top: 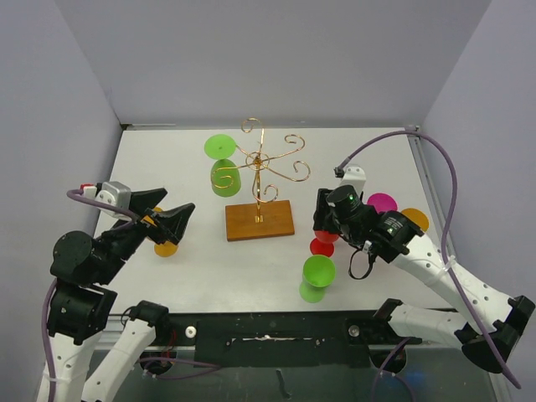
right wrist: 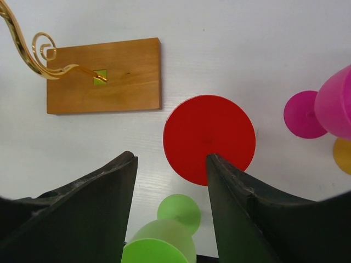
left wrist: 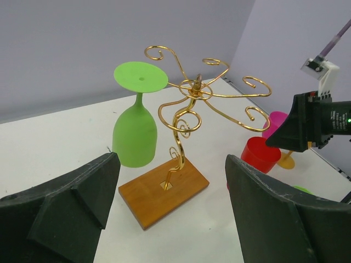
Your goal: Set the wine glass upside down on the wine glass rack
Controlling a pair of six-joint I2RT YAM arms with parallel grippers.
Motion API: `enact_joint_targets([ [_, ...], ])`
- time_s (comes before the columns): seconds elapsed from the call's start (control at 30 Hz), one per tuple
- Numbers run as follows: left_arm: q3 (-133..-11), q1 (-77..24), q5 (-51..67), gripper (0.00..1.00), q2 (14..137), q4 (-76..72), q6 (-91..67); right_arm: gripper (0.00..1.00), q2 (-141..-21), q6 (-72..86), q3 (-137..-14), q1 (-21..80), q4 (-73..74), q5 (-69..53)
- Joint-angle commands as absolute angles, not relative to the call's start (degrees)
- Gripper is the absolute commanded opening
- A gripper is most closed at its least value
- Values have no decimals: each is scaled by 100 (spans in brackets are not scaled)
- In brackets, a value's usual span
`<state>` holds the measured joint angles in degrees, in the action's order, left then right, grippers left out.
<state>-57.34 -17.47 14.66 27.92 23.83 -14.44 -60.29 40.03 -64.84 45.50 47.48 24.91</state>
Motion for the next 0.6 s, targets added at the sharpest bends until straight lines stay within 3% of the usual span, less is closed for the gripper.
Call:
enact_joint_targets([
  [0.0, -5753, -1736, 1524, 77, 2681, 1959, -1500, 53, -6049, 4071, -6119, 4499, 4089, 2357],
  [0.2, -5868, -1737, 1411, 77, 2865, 1677, -1537, 50, -6309, 3947, -5872, 4374, 3735, 2065],
  [0.4, -5834, -1731, 1232, 77, 2993, 1480, -1455, 36, -6446, 3748, -5732, 4171, 3641, 2007],
  [0.57, -5930, -1732, 1309, 77, 3182, 1396, -1562, 34, -6506, 3649, -5595, 4017, 3499, 1705],
])
